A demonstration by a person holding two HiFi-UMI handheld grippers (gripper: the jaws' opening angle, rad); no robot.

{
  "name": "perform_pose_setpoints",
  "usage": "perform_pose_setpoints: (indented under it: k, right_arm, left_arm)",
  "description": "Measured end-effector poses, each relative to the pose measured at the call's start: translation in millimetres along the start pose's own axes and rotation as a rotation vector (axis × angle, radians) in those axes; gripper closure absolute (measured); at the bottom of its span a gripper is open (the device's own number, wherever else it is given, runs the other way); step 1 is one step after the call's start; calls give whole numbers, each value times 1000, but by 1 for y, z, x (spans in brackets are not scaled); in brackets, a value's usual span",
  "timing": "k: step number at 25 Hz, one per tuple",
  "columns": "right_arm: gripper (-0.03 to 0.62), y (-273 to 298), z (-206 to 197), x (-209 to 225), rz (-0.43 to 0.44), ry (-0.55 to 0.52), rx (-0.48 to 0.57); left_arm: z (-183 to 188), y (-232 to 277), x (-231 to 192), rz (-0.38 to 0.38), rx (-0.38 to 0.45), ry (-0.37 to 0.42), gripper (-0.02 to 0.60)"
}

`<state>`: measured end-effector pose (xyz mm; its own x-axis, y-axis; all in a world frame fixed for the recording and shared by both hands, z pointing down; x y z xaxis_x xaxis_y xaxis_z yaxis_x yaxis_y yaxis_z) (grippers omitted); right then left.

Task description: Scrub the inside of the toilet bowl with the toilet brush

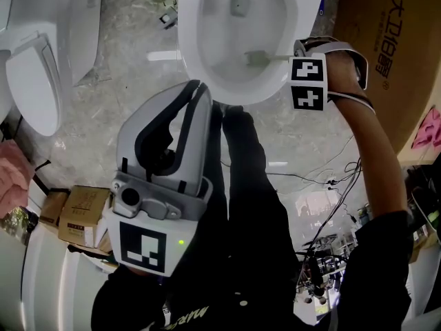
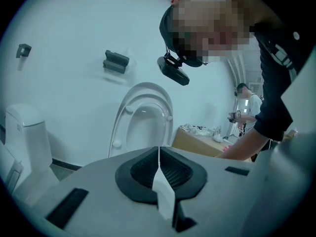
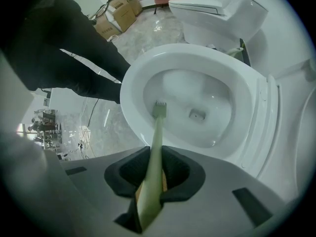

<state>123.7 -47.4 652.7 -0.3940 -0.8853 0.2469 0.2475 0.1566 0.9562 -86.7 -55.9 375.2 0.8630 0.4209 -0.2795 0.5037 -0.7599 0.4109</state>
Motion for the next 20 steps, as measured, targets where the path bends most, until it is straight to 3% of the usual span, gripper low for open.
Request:
perform_pose_setpoints:
  k: [13, 20]
  right_arm:
    - [507, 4, 19, -20, 75, 54, 182]
    - [507, 6, 27, -32, 140, 160, 297]
  left_arm:
    - [-3, 7, 0, 3, -4, 8, 548]
    - [-2, 8, 0, 4, -8, 13, 548]
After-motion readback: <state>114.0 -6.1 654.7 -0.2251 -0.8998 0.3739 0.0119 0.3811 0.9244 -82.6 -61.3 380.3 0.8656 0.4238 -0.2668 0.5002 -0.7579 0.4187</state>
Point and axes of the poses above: the fingertips, and each gripper's own axes: y forward along the fingers, x to its right, z out of its top, the point moved 4 cm from there along -y, backward along the fingers, and after that the axes turned 5 degrees about -x, right-handed, at the moved point
